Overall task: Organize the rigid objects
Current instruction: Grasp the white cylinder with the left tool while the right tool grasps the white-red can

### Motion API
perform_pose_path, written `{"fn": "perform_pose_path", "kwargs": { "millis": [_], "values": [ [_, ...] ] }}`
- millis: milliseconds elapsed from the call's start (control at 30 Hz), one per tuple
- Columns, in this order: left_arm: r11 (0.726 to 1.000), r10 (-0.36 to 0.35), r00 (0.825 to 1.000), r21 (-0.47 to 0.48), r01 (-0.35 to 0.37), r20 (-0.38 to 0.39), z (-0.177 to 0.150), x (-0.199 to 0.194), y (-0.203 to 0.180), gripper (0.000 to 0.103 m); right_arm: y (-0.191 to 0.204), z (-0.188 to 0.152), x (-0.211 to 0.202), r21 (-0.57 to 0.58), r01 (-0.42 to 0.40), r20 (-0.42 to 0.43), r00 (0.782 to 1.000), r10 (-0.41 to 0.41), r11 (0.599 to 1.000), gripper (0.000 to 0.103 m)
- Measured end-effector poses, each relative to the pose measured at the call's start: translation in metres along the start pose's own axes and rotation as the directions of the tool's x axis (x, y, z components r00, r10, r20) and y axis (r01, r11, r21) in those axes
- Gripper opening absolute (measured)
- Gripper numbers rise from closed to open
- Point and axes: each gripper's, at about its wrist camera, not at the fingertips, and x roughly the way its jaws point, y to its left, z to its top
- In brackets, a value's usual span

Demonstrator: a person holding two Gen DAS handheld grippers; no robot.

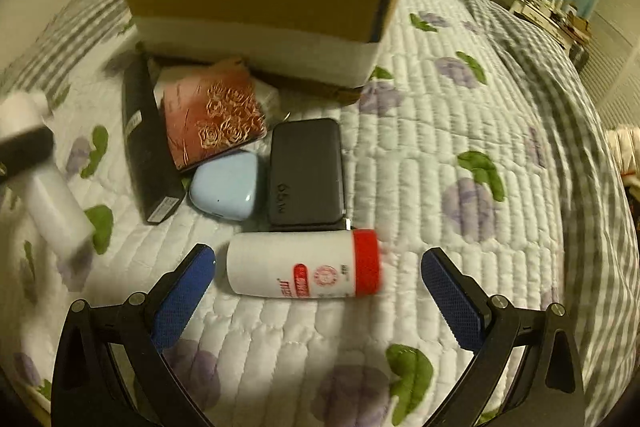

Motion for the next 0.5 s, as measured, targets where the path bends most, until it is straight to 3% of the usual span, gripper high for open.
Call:
{"fn": "perform_pose_path", "kwargs": {
  "millis": [167, 233, 300, 500],
  "values": [
    [1.000, 0.013, 1.000, 0.014, -0.013, -0.008, -0.007, 0.003, 0.006, 0.056, -0.005, 0.001, 0.014, 0.035, -0.032, -0.042, 0.999, 0.034, 0.999, 0.089],
    [1.000, 0.020, 1.000, 0.016, -0.020, -0.009, -0.008, 0.004, 0.005, 0.056, -0.001, 0.001, 0.016, 0.018, -0.050, -0.049, 0.998, 0.051, 0.999, 0.078],
    [1.000, 0.026, 1.000, 0.017, -0.026, -0.008, -0.009, 0.004, 0.006, 0.056, 0.003, 0.001, 0.015, -0.006, -0.033, -0.044, 0.998, 0.033, 0.999, 0.078],
    [0.999, 0.031, 0.999, 0.032, -0.032, 0.019, -0.004, -0.011, 0.002, 0.056, 0.003, 0.006, -0.031, 0.016, 0.000, 0.086, 0.996, -0.001, 1.000, 0.078]
  ]
}}
